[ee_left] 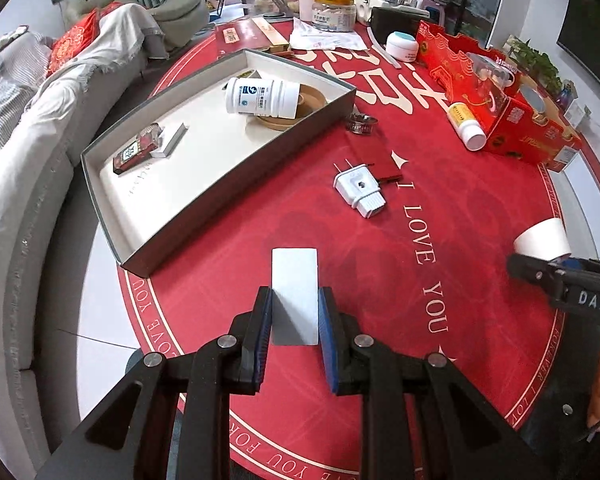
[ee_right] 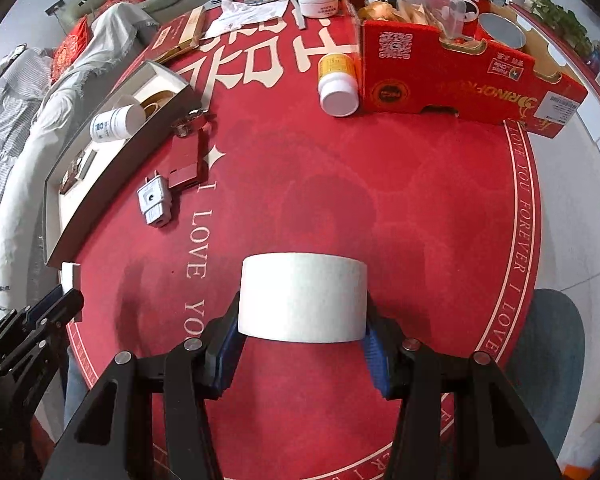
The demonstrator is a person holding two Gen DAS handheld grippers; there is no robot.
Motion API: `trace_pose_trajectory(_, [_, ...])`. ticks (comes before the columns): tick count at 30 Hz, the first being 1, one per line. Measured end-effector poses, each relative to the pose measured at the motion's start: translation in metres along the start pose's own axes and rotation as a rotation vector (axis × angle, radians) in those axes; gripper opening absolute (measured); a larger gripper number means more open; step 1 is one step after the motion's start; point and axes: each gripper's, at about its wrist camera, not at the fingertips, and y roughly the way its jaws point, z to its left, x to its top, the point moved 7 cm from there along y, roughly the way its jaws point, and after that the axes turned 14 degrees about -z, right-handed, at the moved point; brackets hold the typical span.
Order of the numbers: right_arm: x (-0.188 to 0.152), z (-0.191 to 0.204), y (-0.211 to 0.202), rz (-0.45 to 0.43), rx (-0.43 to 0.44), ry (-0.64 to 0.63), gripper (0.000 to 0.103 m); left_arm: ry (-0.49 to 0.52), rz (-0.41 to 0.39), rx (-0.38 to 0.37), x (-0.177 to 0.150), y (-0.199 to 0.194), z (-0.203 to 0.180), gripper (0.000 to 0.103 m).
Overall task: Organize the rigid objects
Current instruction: 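Carry white roll in right tool while left tool carries white card over tray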
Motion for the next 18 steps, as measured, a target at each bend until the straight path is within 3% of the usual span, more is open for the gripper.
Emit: trace_pose_trajectory(18, [-0.011,0.027,0.001,0.03,0.005,-0.086,0.054,-0.034,-0.012,-0.02,-0.001,-0.003,0.006,0.025])
